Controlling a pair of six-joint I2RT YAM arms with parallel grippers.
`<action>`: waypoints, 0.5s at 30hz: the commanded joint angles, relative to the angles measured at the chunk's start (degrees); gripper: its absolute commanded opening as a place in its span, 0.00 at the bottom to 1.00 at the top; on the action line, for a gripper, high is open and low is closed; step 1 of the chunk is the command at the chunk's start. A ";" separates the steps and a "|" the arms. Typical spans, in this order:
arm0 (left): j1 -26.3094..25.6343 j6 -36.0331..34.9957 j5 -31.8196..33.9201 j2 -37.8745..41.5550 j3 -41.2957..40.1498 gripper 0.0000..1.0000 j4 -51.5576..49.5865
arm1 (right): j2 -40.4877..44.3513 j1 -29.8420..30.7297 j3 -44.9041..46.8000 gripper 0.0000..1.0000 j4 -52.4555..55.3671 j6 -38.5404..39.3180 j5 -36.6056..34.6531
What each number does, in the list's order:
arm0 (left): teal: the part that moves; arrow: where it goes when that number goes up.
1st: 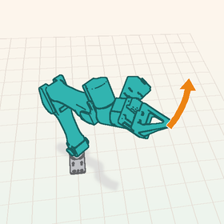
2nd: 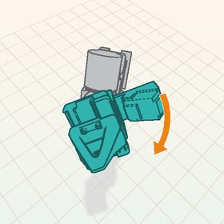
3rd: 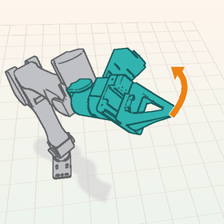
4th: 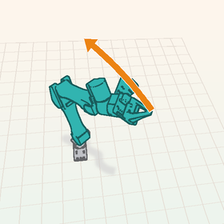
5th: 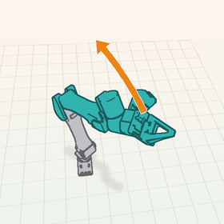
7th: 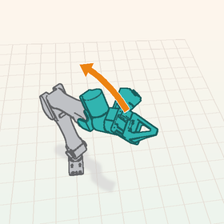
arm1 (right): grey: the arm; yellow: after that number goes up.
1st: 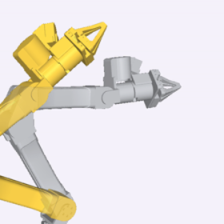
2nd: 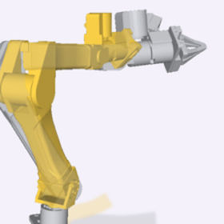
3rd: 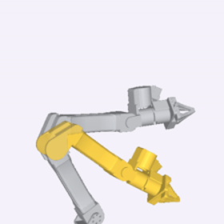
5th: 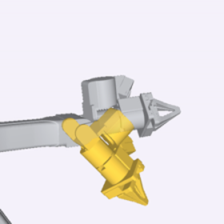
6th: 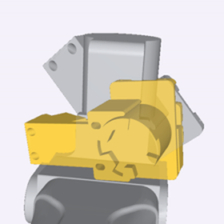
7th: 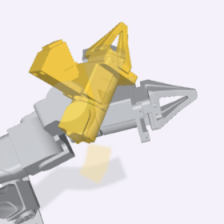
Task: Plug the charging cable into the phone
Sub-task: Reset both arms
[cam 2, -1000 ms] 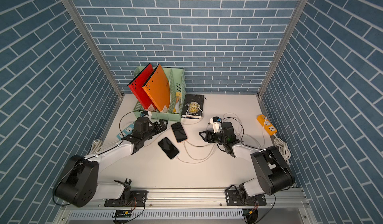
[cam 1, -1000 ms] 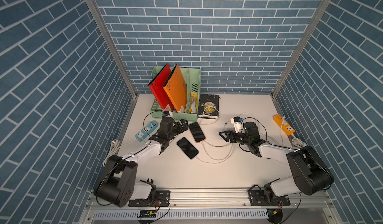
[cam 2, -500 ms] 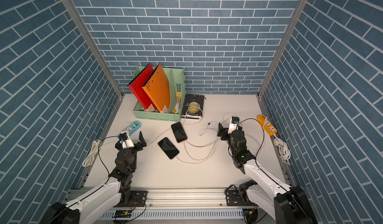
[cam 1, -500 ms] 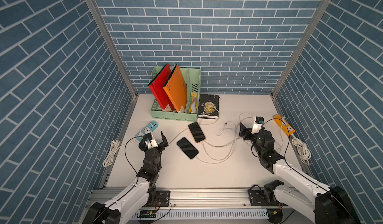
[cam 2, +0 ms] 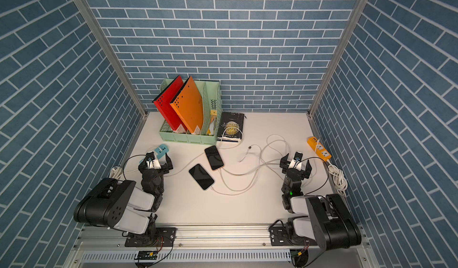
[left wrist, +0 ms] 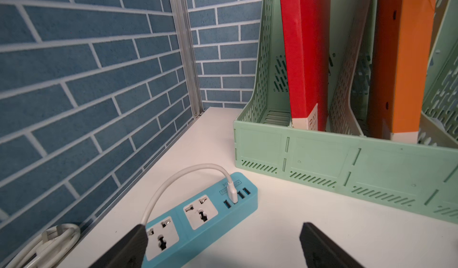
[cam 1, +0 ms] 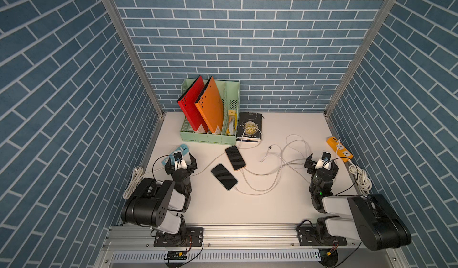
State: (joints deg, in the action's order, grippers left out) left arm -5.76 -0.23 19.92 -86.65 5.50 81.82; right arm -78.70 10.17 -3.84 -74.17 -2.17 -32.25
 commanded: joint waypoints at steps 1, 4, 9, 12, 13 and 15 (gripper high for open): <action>2.94 1.73 -9.82 0.57 2.17 1.00 -1.07 | -1.65 -1.79 0.08 0.99 -9.97 0.54 4.18; 4.06 1.20 -14.87 0.48 2.69 1.00 -1.60 | -4.44 -2.44 -0.67 0.99 -10.58 4.12 13.90; 4.11 1.50 -13.87 -0.08 6.19 1.00 -7.68 | -9.89 -3.26 -4.93 1.00 -7.10 4.60 16.76; 4.24 1.46 -14.47 -0.09 6.25 1.00 -7.91 | -8.78 -4.36 -6.40 1.00 -3.36 2.92 17.15; 4.26 1.40 -14.40 -0.17 6.22 1.00 -7.57 | -9.20 -4.33 -5.99 1.00 -6.17 3.23 17.27; 4.26 1.42 -14.34 -0.12 6.09 1.00 -7.42 | -8.61 -4.07 -4.64 1.00 -7.28 3.91 18.88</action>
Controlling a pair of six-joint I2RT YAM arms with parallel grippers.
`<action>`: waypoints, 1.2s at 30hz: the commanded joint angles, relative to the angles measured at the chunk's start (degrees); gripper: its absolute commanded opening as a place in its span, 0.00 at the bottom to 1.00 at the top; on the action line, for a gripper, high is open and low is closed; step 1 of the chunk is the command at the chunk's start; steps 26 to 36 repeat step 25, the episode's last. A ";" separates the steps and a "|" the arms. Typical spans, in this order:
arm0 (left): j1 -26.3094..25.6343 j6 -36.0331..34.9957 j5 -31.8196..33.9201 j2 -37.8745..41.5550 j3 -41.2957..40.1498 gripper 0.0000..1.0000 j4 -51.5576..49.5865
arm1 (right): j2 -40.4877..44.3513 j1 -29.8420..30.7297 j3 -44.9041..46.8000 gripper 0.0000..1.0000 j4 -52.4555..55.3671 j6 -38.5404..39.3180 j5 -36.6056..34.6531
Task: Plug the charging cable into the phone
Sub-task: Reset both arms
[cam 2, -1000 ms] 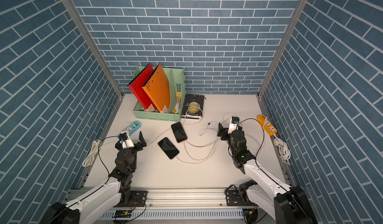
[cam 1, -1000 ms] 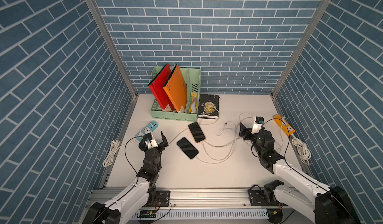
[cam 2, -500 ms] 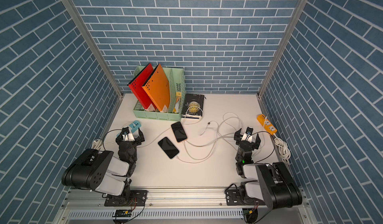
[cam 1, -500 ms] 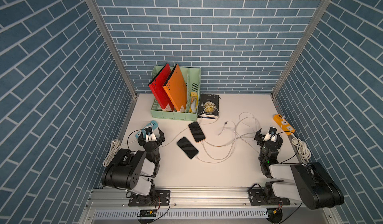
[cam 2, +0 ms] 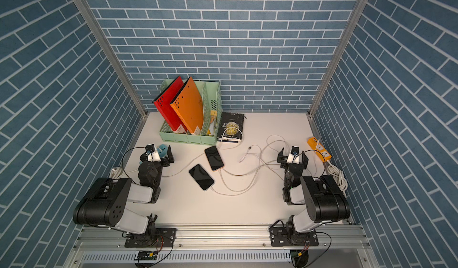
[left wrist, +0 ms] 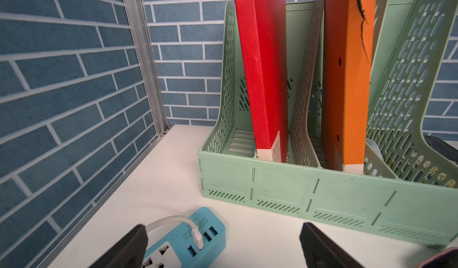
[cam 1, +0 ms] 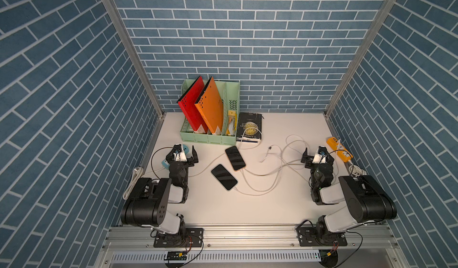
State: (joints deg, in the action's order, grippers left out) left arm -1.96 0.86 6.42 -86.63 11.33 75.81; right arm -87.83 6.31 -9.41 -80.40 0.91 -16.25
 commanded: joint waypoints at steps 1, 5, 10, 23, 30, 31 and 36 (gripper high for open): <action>0.46 0.30 -0.87 -0.18 0.29 1.00 -1.48 | -0.01 -0.19 1.22 1.00 -2.04 1.51 3.63; 0.45 0.24 -0.90 -0.09 0.26 1.00 -1.46 | 0.27 -0.32 -0.87 1.00 2.27 1.23 4.67; 0.44 0.19 -0.94 -0.17 0.28 1.00 -1.46 | 0.07 -0.27 -0.73 1.00 1.93 1.65 5.18; 0.46 0.18 -0.97 -0.14 0.30 1.00 -1.46 | 0.03 -2.11 -2.28 1.00 5.07 0.68 9.43; 0.46 0.19 -0.97 -0.20 0.25 1.00 -1.46 | 0.22 -2.09 -1.93 1.00 4.52 0.81 9.56; 0.46 0.19 -0.97 -0.20 0.25 1.00 -1.46 | 0.22 -2.09 -1.93 1.00 4.52 0.81 9.56; 0.46 0.19 -0.97 -0.20 0.25 1.00 -1.46 | 0.22 -2.09 -1.93 1.00 4.52 0.81 9.56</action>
